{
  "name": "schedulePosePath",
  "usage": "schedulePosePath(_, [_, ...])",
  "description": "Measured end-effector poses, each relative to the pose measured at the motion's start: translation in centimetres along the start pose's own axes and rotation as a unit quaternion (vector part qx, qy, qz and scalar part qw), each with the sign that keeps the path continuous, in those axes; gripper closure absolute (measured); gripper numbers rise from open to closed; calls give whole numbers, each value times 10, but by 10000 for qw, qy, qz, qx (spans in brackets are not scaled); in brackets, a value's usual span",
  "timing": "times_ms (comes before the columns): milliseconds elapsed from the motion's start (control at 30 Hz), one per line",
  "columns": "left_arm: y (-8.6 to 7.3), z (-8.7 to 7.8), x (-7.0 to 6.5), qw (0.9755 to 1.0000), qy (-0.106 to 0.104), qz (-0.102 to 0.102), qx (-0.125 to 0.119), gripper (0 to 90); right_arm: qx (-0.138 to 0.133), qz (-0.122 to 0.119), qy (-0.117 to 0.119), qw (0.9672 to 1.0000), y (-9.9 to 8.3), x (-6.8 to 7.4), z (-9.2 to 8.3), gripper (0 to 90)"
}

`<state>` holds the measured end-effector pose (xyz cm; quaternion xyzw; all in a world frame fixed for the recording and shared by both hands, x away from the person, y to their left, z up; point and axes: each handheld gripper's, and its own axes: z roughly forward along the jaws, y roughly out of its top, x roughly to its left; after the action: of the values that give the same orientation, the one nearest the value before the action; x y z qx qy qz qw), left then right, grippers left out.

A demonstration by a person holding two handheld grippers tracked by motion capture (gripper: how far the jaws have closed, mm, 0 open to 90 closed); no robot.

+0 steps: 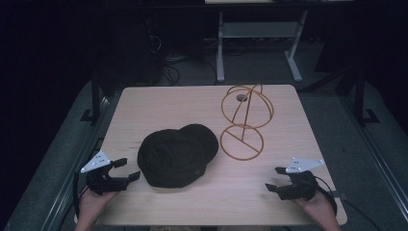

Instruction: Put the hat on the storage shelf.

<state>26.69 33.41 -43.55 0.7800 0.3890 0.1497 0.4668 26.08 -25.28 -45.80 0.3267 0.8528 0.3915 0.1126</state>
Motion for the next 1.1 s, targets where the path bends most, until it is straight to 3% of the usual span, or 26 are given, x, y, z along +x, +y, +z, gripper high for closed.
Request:
schedulePosePath(200, [-3,0,0,10000,-18,-10,56,174,-92,-49,108,9999,10,4,-3,219])
schedulePosePath(367, [-3,1,0,9999,5,25,122,175,-75,-240,232,9994,21,12,-2,203])
schedulePosePath(467, [-3,2,-2,9997,54,71,206,174,-115,-300,397,9987,33,17,0,208])
schedulePosePath(600, [-3,1,-2,9997,49,94,222,174,-157,-487,661,9965,52,27,7,220])
schedulePosePath(900, [-2,0,-5,9998,57,117,143,174,29,-847,939,9920,82,46,26,197])
schedulePosePath(1033, [-3,0,-3,9998,55,111,171,174,26,-966,1139,9888,102,58,39,197])
schedulePosePath(1100, [-3,-1,-3,9998,62,109,167,174,68,-1155,1194,9861,112,64,47,193])
